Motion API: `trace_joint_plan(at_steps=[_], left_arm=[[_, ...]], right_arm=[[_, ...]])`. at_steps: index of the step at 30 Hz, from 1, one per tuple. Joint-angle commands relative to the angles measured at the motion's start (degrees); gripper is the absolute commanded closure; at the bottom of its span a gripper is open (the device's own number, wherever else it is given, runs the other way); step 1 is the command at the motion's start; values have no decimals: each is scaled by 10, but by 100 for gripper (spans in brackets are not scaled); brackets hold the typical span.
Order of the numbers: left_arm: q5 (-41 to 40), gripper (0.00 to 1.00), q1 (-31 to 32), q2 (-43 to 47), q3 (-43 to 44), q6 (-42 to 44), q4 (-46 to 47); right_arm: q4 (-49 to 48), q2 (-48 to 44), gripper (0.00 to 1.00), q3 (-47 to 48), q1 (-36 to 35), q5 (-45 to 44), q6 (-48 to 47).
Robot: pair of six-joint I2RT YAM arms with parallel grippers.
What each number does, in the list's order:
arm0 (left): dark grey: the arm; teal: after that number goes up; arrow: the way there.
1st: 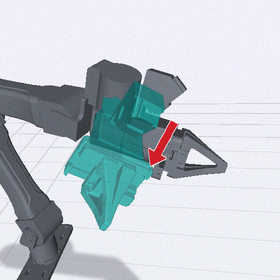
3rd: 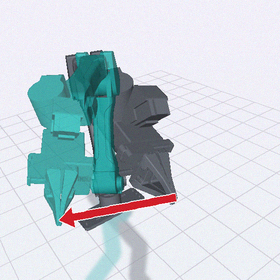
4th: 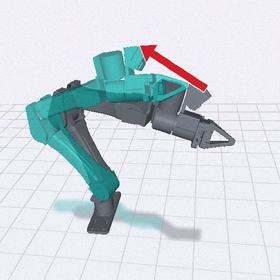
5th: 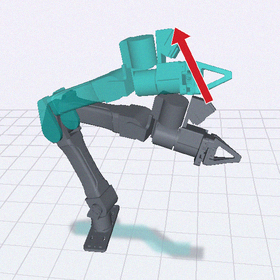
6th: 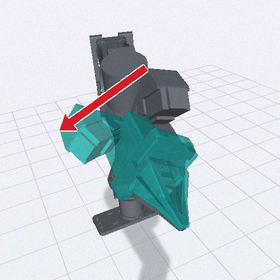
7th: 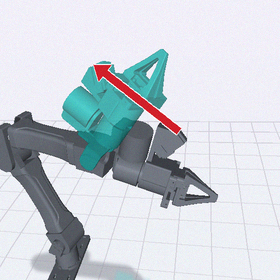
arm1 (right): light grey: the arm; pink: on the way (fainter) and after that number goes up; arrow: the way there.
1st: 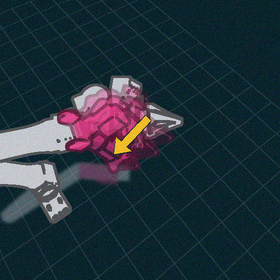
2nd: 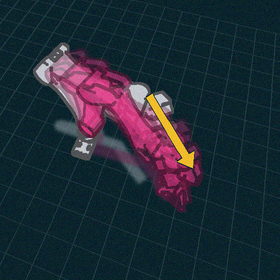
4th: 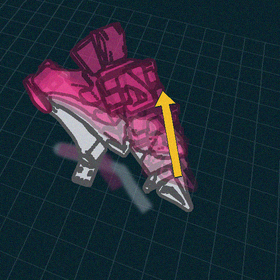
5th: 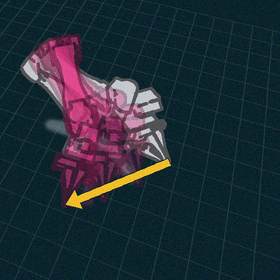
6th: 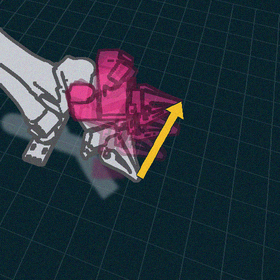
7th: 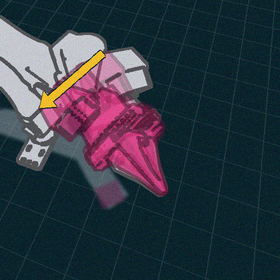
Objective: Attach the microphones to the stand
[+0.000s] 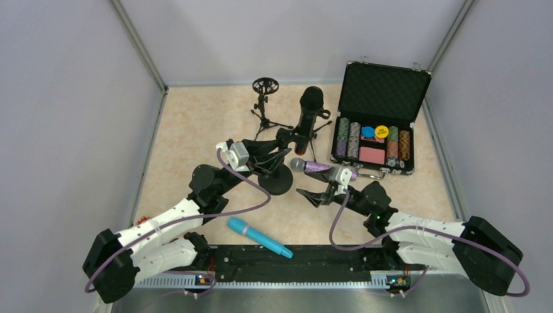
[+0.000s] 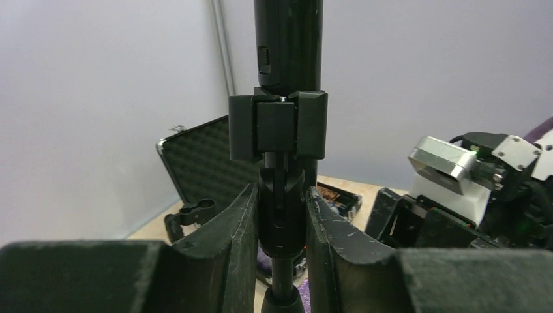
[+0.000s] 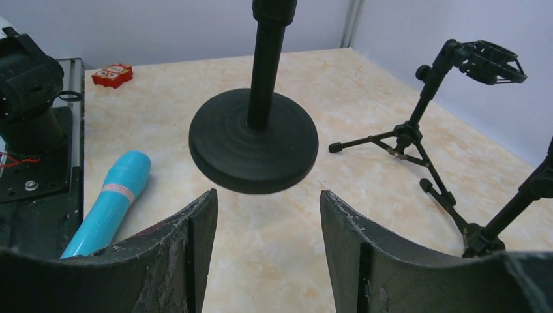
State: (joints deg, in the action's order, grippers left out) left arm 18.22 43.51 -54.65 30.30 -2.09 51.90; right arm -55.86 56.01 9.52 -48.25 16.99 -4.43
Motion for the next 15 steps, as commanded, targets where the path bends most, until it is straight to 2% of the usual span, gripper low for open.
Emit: trace_joint_plan(at_steps=[1, 8, 15], left_arm=[[38, 100, 2, -21, 22, -58, 153], [77, 100, 9, -62, 49, -72, 165], [83, 100, 35, -105, 67, -85, 218]], right_arm=[[-91, 40, 43, 49, -5, 22, 24], [-87, 63, 44, 90, -6, 19, 25], [-91, 98, 47, 96, -7, 24, 25]])
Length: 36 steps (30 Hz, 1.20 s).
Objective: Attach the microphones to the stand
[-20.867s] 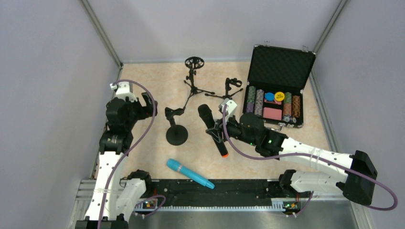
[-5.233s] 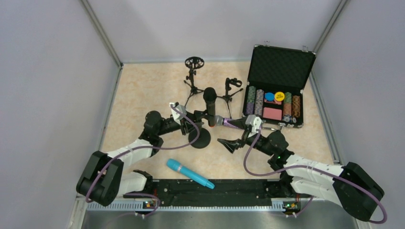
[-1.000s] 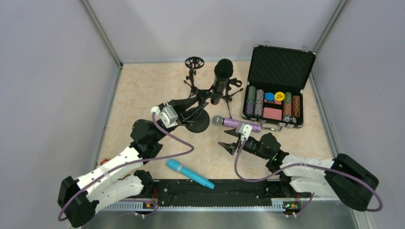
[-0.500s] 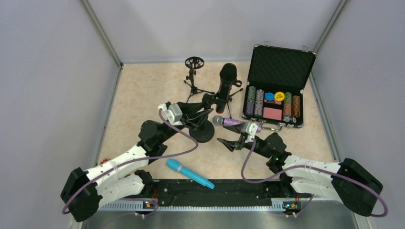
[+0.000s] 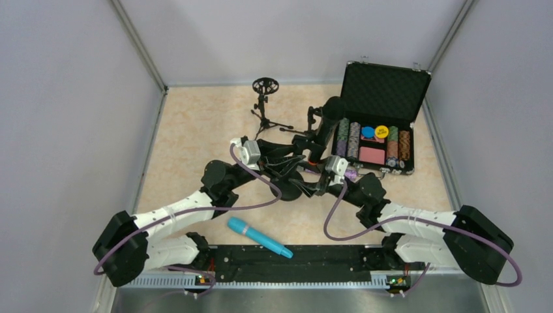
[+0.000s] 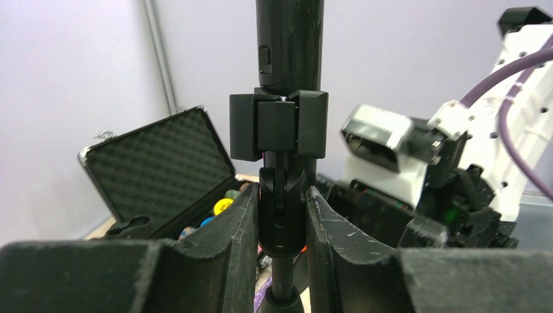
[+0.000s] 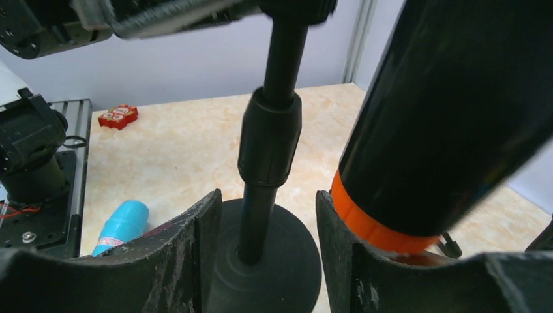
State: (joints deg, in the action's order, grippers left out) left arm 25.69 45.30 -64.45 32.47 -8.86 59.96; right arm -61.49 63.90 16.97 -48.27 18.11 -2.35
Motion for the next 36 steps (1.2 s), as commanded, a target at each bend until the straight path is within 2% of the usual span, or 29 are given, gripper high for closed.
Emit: trace_joint_plan(at_steps=[1, 5, 10, 13, 18, 20, 31, 36], left_arm=[[6, 100, 21, -13, 47, -19, 148], [2, 100, 36, -42, 57, -25, 182], [-7, 100, 43, -65, 60, -32, 246], [-12, 100, 44, -71, 61, -38, 263], [-23, 100, 44, -63, 49, -25, 263], [-36, 100, 44, -52, 38, -13, 262], [-115, 100, 44, 16, 2, 35, 246], [-109, 100, 44, 30, 18, 48, 241]], right_arm=[[-40, 26, 47, 19, -6, 13, 7], [-77, 48, 51, 8, -6, 16, 18], [-79, 66, 61, 3, -6, 18, 9], [-82, 73, 74, -3, -6, 11, 4], [-66, 72, 89, -8, -6, -4, -3], [-56, 71, 100, -11, -6, -12, -6], [-15, 99, 100, -29, -6, -45, -19], [-12, 129, 100, -36, -6, -47, -16]])
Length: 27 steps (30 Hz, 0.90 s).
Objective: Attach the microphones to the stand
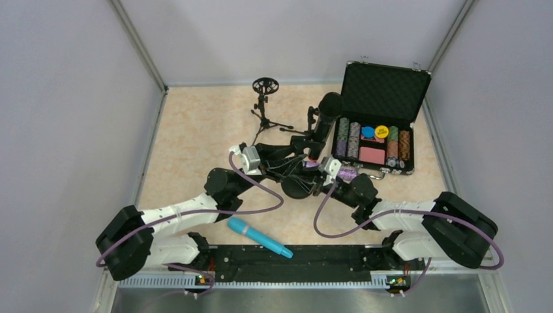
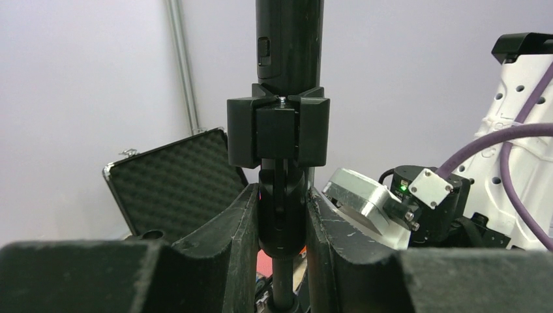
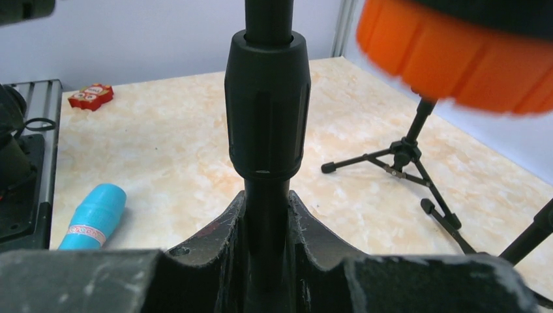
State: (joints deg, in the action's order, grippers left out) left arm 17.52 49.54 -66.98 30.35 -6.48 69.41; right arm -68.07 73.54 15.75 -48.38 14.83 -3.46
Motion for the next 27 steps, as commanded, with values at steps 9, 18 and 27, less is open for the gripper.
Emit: trace_joint_plan(at_steps=[9, 18, 27], left_arm=[[-22, 100, 1, 28, 60, 18, 223], [-20, 100, 1, 39, 53, 37, 171], [-45, 100, 0, 45, 19, 75, 115]], right_arm=[[21, 72, 100, -33, -5, -8, 2], [33, 30, 94, -28, -5, -6, 9], [66, -68, 19, -19, -5, -29, 25]])
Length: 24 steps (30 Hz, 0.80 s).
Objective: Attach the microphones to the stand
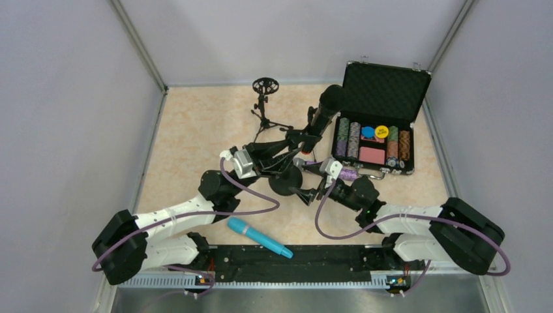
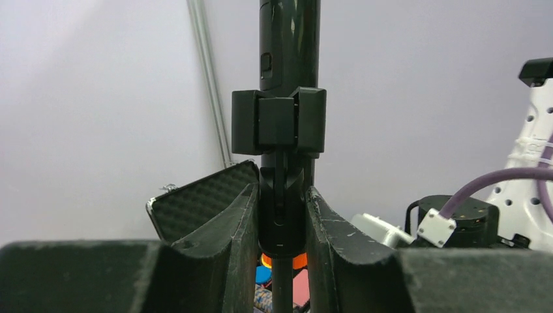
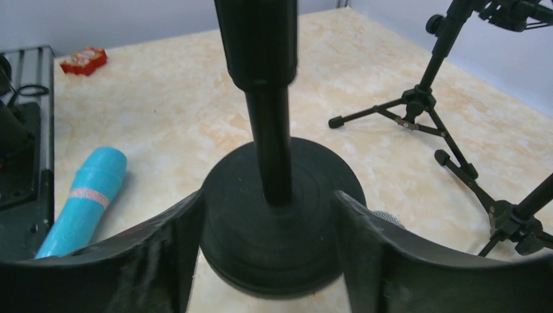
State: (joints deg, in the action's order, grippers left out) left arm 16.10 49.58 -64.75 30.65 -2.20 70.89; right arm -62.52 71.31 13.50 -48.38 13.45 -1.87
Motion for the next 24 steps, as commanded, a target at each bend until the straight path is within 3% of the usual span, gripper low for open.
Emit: trace_joint_plan(at_steps=[1, 5, 13, 24], left_arm=[[-36, 100, 0, 21, 11, 35, 102], [-59, 100, -1, 16, -5, 42, 113], [-92, 100, -18, 7, -23, 43, 125], [-40, 100, -112, -24, -21, -64, 117]], right_arm=[[17, -58, 16, 4, -5, -18, 10], [43, -97, 7, 3, -5, -26, 10], [75, -147, 5, -20, -5, -38, 11], [88, -163, 3, -35, -5, -34, 14]])
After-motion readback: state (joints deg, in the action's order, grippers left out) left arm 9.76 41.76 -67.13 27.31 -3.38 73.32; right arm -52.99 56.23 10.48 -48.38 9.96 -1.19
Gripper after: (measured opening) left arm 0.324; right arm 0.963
